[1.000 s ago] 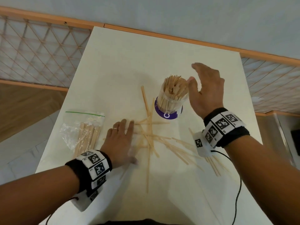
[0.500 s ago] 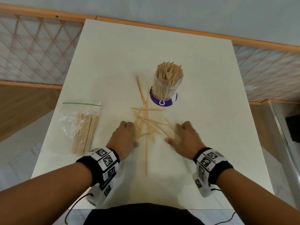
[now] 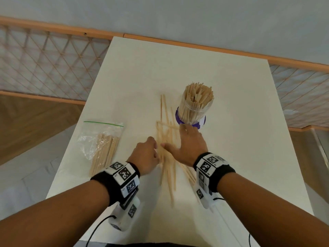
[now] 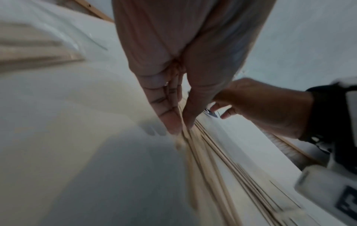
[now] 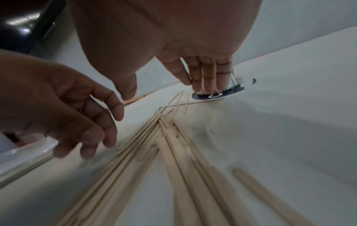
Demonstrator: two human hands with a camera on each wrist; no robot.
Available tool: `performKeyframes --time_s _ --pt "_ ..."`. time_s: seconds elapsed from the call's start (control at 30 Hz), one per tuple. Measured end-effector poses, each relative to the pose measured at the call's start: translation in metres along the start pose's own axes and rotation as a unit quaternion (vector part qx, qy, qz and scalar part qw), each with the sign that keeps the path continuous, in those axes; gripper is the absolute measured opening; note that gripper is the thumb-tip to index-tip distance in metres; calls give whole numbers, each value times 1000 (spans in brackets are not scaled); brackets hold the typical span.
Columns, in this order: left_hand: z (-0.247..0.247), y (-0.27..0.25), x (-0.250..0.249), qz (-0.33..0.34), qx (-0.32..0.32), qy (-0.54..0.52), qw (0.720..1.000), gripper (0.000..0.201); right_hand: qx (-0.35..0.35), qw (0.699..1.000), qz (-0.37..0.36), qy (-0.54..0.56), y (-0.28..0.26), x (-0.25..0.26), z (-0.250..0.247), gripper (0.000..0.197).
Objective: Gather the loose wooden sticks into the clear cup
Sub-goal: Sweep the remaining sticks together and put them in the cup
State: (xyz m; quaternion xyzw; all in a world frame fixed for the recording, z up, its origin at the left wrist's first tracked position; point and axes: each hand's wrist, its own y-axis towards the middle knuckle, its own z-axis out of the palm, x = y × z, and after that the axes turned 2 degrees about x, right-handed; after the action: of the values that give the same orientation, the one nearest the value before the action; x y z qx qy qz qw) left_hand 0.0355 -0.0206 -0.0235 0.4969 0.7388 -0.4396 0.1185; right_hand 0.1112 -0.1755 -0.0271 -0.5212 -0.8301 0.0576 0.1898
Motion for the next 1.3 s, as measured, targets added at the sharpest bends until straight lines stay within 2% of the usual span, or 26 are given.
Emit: performKeyframes --time_s 0.07,0.13,0.17,0.23,0.33,0.43,0.53,0.6,0.67,0.73,0.8,0.87,0.93,1.0,1.07,1.13,1.2,1.3 --pt "-18 13 -1 13 -28 62 998 34 36 998 9 -52 6 7 1 112" --pt "-36 33 -6 12 -53 118 992 49 69 993 0 -97 6 11 7 121" --pt "-44 45 -10 4 -58 146 988 56 72 992 -11 -104 6 11 11 118" --pt "-56 67 -19 -10 -49 193 980 64 65 994 -47 -79 3 11 16 99" --pt "-62 95 -31 24 -6 235 972 73 42 992 -114 -45 1 0 18 70" --pt "-62 114 -40 82 60 326 940 91 26 991 -127 -29 -7 -14 13 69" --pt "-60 124 -37 123 83 401 904 84 19 998 -28 -47 -24 -28 1 93" --pt "-61 122 -30 142 52 384 911 72 73 995 57 -37 -40 -38 -4 102" --pt "-62 116 -22 152 23 344 926 57 127 987 94 -32 -53 -44 -4 99" --pt "-59 108 -12 145 1 308 940 43 138 986 93 -21 -59 -44 2 90" --pt "-50 97 -3 130 -13 283 950 33 140 987 82 16 -59 -41 7 71" --pt "-38 83 0 132 -15 252 959 26 143 985 73 68 -52 -40 7 51" --pt "-28 71 1 151 -5 243 958 25 144 982 79 96 -46 -39 6 41" --pt "-34 62 7 126 -31 238 963 33 136 983 86 85 -46 -34 4 46" --pt "-50 64 17 55 -81 281 955 42 138 985 93 45 -50 -23 4 75" --pt "-62 66 25 3 -94 321 942 45 146 985 90 -2 -56 -8 6 98" --pt "-62 65 27 -7 -87 334 938 47 143 986 72 -34 -59 3 11 98" --pt "-53 62 23 10 -104 380 919 43 132 991 26 -15 -53 3 14 73"
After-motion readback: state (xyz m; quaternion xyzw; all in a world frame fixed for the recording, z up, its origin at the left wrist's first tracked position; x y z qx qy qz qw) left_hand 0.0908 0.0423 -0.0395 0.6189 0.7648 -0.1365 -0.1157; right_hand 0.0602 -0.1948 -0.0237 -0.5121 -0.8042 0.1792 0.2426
